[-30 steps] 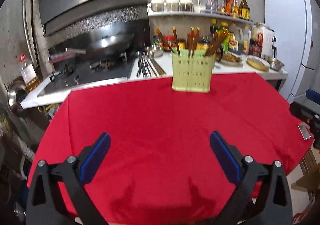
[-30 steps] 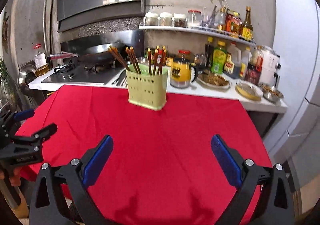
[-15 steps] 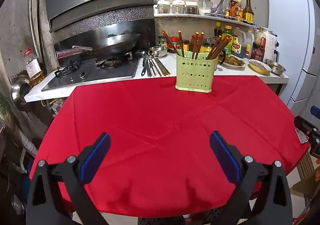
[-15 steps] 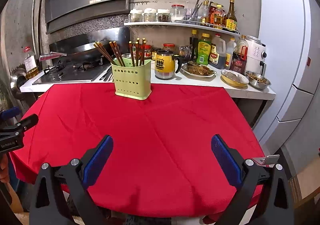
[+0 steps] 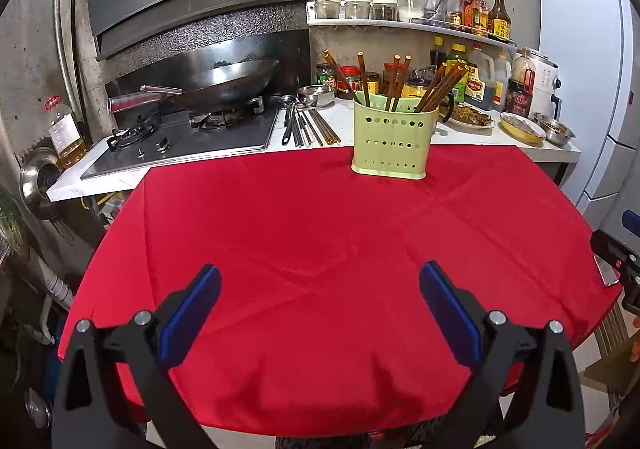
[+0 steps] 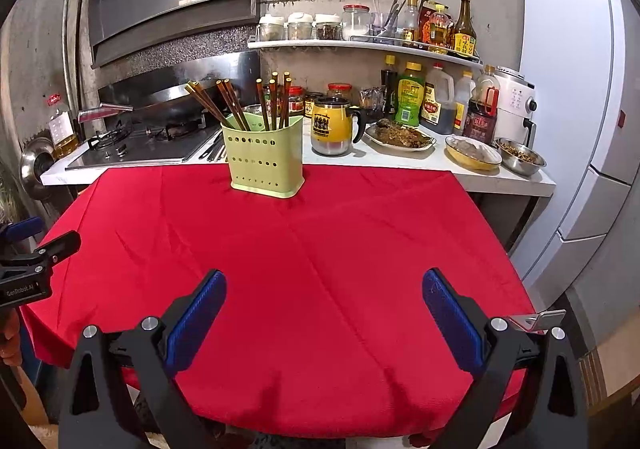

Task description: Organize utensils

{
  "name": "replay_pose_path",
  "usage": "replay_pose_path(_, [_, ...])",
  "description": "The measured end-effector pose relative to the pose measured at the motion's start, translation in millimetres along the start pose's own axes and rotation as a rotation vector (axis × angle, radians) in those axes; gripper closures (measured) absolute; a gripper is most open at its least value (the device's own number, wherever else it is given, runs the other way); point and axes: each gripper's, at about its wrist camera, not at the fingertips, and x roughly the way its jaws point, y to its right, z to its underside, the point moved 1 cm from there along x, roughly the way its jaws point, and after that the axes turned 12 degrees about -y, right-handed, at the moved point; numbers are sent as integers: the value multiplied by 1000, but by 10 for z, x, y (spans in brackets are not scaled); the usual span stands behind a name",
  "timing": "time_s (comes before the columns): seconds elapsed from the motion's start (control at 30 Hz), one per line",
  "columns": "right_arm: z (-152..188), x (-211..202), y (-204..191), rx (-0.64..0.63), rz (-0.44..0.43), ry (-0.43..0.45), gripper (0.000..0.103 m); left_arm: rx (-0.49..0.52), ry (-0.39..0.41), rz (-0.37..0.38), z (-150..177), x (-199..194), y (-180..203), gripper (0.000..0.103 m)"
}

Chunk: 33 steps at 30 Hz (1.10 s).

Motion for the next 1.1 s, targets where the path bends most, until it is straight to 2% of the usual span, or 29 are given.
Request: replay_pose_path(1.1, [-12,43,-1,0,-2,-6,6,-1,-12,1,-17,47,-36,6])
